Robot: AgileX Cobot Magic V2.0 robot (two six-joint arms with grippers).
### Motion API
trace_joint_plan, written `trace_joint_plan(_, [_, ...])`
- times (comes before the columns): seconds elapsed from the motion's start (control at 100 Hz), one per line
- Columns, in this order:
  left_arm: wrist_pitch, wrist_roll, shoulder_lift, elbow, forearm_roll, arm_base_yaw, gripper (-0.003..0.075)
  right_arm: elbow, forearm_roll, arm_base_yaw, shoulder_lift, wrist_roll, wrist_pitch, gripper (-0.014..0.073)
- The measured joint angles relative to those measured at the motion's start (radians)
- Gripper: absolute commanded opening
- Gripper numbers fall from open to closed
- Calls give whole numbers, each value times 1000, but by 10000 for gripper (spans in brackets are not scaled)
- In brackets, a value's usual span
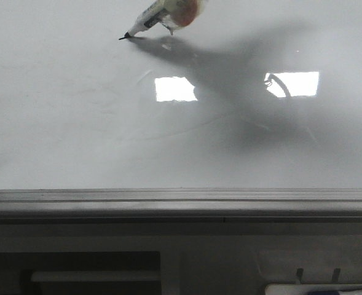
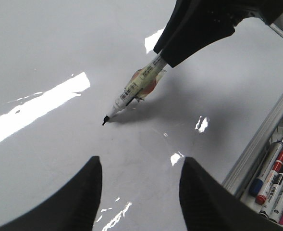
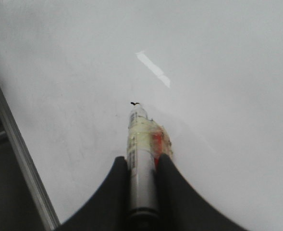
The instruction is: Write number 3 on whiteboard
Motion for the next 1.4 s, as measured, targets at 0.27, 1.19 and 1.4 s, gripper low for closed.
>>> trace_joint_plan(0.27, [0,0,0,0,0,0,331,-4,-26,-75,-54,56,94,-59])
trace_joint_plan(1.19, [0,0,0,0,0,0,331,7,-193,44,21,263,268,-59])
trace_joint_plan(1.4, [0,0,0,0,10,0,331,11,-209,96,30,269,238,-60])
